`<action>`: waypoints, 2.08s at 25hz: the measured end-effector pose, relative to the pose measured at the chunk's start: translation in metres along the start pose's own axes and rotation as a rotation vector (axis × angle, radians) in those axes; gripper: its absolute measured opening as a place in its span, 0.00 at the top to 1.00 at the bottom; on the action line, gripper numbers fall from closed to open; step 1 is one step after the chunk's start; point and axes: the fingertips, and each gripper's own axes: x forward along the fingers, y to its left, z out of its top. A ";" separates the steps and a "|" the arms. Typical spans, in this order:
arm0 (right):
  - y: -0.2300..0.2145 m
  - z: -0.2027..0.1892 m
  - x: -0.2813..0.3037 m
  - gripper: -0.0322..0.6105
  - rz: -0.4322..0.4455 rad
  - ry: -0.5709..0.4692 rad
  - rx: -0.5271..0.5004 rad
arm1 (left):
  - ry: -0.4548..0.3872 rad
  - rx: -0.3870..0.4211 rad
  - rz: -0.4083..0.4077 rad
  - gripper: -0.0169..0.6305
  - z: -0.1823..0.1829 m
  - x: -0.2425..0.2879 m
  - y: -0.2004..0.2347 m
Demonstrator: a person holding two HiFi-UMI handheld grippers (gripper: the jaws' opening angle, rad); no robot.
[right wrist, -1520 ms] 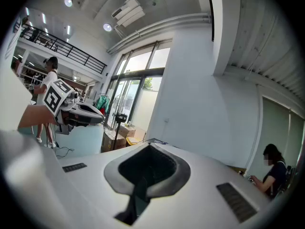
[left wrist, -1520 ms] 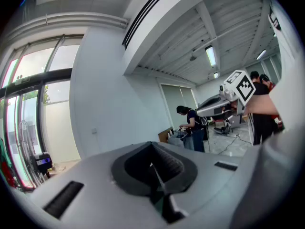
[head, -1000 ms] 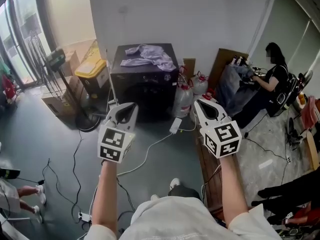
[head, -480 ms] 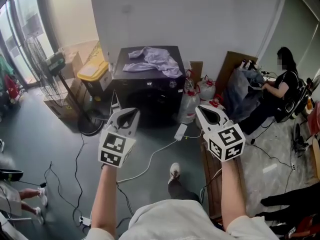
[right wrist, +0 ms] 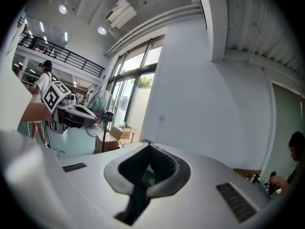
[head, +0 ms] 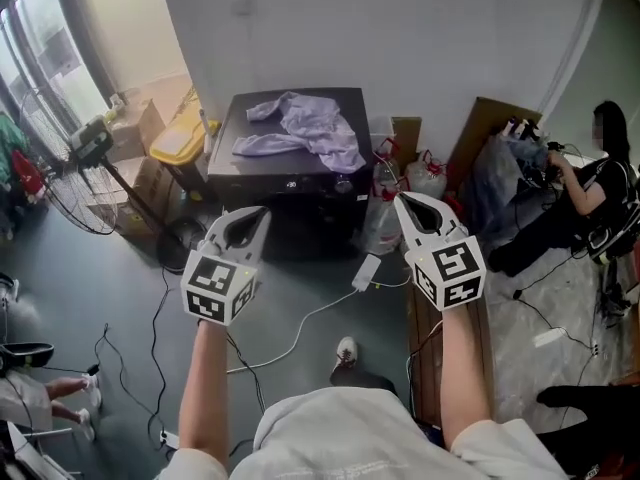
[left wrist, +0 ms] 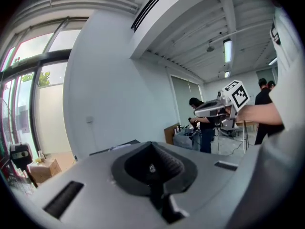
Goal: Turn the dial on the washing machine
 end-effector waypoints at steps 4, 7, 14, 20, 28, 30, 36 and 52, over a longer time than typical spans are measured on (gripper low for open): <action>-0.047 -0.020 0.035 0.93 0.047 0.011 0.092 | 0.040 -0.040 0.011 0.96 -0.006 0.054 0.011; -0.069 -0.032 0.061 0.93 0.062 0.014 0.119 | 0.062 -0.059 0.013 0.96 -0.009 0.086 0.016; -0.080 -0.075 0.120 0.93 0.091 0.124 0.108 | 0.112 -0.109 0.000 0.96 -0.033 0.140 0.034; -0.066 -0.112 0.160 0.89 0.133 0.187 0.130 | 0.162 -0.128 -0.048 0.96 -0.063 0.173 0.050; -0.050 -0.172 0.216 0.71 0.079 0.291 0.205 | 0.238 -0.123 -0.107 0.96 -0.115 0.195 0.094; -0.045 -0.192 0.230 0.71 0.062 0.321 0.235 | 0.257 -0.120 -0.119 0.96 -0.129 0.198 0.103; -0.033 -0.243 0.265 0.71 -0.003 0.388 0.257 | 0.289 -0.171 -0.142 0.96 -0.169 0.202 0.119; -0.017 -0.342 0.335 0.50 -0.122 0.513 0.224 | 0.324 -0.199 -0.190 0.96 -0.232 0.223 0.110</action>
